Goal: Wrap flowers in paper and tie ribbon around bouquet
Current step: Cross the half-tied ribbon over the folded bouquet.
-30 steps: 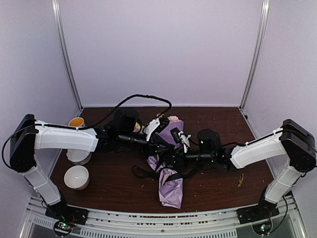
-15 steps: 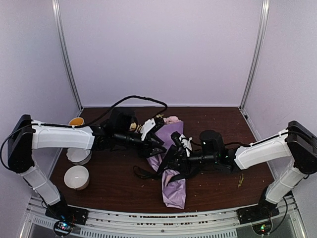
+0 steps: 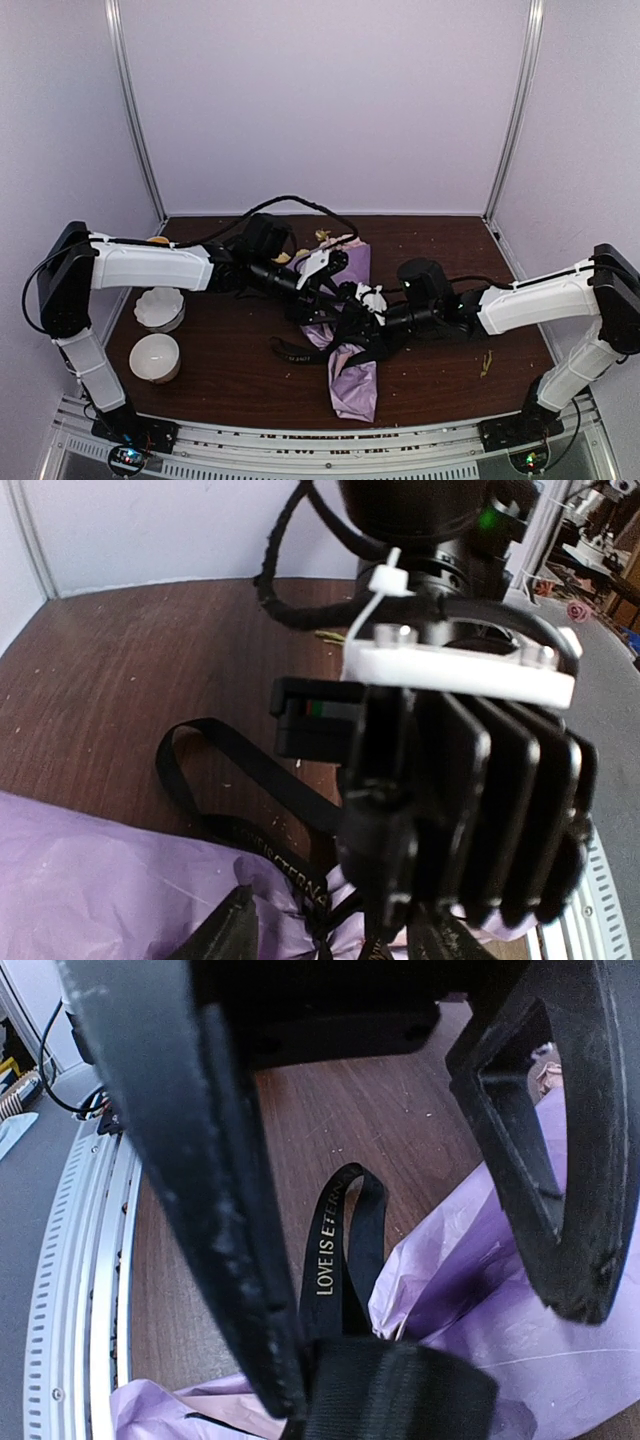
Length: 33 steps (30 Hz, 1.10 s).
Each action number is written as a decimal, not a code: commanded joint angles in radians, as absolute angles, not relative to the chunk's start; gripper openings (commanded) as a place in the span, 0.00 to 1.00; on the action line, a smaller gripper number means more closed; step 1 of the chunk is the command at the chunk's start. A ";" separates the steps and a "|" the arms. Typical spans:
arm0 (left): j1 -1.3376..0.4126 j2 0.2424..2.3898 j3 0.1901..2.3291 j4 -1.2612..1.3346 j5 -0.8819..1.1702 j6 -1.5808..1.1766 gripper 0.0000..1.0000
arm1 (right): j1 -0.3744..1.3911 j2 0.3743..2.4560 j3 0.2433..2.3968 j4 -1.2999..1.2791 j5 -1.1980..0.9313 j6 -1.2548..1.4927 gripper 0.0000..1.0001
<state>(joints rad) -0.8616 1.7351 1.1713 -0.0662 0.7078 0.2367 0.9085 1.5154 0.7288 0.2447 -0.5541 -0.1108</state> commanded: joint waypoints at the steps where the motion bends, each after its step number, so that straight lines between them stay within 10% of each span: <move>1: -0.859 1.771 1.205 0.082 0.873 0.182 0.49 | 0.913 1.494 0.749 0.222 -0.575 -0.172 0.00; 9: -0.874 1.808 1.225 0.003 0.914 0.202 0.28 | 0.914 1.509 0.761 0.226 -0.578 -0.176 0.00; 13: -0.879 1.818 1.251 -0.063 0.898 0.217 0.00 | 0.913 1.507 0.765 0.221 -0.567 -0.177 0.02; 18: -0.879 1.769 1.174 0.032 0.779 0.155 0.00 | 0.909 1.439 0.764 0.163 -0.435 -0.133 0.45; 27: -0.879 1.679 1.025 0.241 0.581 0.031 0.00 | 0.730 1.184 0.650 -0.062 -0.110 0.143 0.50; 33: -0.879 1.671 0.999 0.260 0.559 0.017 0.00 | 0.739 1.112 0.606 -0.128 -0.384 -0.022 0.50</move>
<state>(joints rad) -0.8772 1.6966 1.0122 0.1776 0.6003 0.0444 0.7189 1.1221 0.6270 -0.0574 -0.2192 0.0494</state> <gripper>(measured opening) 0.007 0.504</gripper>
